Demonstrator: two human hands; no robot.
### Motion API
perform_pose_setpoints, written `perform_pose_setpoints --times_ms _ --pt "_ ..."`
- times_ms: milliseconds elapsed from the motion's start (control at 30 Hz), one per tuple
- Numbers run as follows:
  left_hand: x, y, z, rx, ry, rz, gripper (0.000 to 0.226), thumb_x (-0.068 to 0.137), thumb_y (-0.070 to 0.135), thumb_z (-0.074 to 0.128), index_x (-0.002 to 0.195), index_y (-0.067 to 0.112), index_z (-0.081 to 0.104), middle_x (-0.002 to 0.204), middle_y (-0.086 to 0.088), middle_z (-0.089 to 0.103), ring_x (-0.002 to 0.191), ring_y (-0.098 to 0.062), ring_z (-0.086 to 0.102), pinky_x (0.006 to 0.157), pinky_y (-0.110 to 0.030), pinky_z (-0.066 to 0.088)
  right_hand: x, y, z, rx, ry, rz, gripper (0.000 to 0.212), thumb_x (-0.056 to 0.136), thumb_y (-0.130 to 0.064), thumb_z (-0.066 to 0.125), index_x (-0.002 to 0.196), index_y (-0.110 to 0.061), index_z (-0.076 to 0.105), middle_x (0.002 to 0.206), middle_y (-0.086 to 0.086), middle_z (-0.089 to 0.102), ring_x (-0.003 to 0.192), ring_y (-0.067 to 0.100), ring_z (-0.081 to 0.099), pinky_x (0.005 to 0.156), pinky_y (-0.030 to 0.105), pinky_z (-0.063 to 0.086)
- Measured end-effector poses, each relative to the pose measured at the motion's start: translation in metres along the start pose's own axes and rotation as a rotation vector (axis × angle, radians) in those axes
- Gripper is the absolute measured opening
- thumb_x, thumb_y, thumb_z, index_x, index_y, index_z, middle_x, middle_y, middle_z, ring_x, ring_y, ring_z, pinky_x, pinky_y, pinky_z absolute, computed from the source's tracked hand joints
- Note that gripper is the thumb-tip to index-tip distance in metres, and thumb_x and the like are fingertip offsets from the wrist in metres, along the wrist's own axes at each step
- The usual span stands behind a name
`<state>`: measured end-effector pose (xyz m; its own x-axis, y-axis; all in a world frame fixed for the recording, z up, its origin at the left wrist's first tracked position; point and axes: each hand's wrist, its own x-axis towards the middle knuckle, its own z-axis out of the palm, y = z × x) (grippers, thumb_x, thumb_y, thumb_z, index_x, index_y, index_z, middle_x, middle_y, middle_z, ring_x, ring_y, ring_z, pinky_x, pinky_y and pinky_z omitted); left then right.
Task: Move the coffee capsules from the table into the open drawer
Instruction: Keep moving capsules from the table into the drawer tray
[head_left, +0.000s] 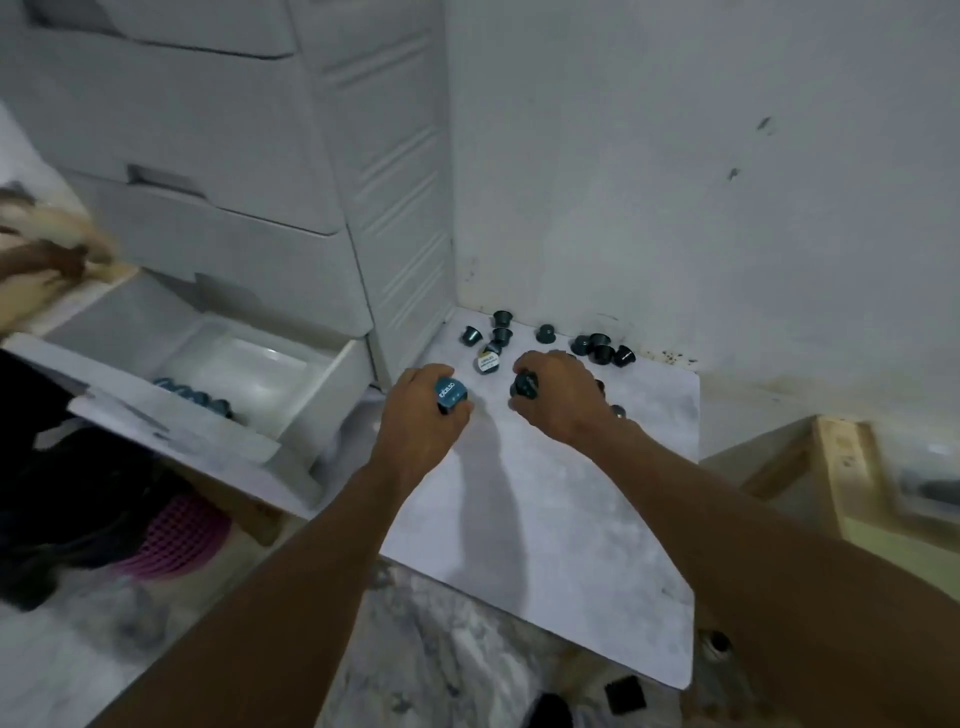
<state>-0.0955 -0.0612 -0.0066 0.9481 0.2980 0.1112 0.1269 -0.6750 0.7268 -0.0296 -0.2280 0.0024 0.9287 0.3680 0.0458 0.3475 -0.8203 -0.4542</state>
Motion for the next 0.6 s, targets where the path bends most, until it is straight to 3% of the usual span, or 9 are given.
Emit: perform_pose_setpoints --times_ms 133,300,400,600 --pt "-0.013 -0.029 -0.071 0.002 0.079 0.061 0.044 0.079 0.026 0.073 0.118 0.012 0.058 0.111 -0.007 0.06 0.097 -0.018 0.057 0.088 -0.028 0.047 -0.004 -0.07 0.008 0.038 0.084 -0.068 0.047 0.08 -0.028 0.072 0.121 -0.012 0.057 0.117 0.013 0.062 0.108 0.03 0.056 0.089 0.037 0.046" --pt "-0.034 -0.073 -0.156 0.014 0.164 0.098 0.04 0.076 0.022 0.075 0.111 0.009 0.061 0.105 -0.008 0.062 0.096 -0.021 0.058 0.084 -0.029 0.045 -0.015 -0.157 0.029 0.12 0.168 -0.108 0.042 0.077 -0.027 0.074 0.114 -0.015 0.06 0.109 0.013 0.063 0.101 0.029 0.058 0.082 0.029 0.041" --pt "-0.041 -0.1 -0.194 -0.013 0.209 0.082 0.041 0.073 0.022 0.077 0.108 0.011 0.06 0.104 -0.006 0.062 0.095 -0.021 0.058 0.085 -0.034 0.049 -0.018 -0.204 0.044 0.169 0.167 -0.152 0.049 0.076 -0.026 0.076 0.12 -0.013 0.059 0.114 0.014 0.061 0.105 0.029 0.057 0.088 0.028 0.041" --pt "-0.032 -0.145 -0.238 -0.056 0.262 0.039 0.042 0.071 0.026 0.079 0.106 0.016 0.059 0.104 -0.003 0.062 0.094 -0.017 0.061 0.084 -0.04 0.053 -0.005 -0.268 0.069 0.234 0.145 -0.164 0.051 0.071 -0.029 0.081 0.114 -0.01 0.062 0.109 0.01 0.063 0.096 0.022 0.06 0.081 0.022 0.041"
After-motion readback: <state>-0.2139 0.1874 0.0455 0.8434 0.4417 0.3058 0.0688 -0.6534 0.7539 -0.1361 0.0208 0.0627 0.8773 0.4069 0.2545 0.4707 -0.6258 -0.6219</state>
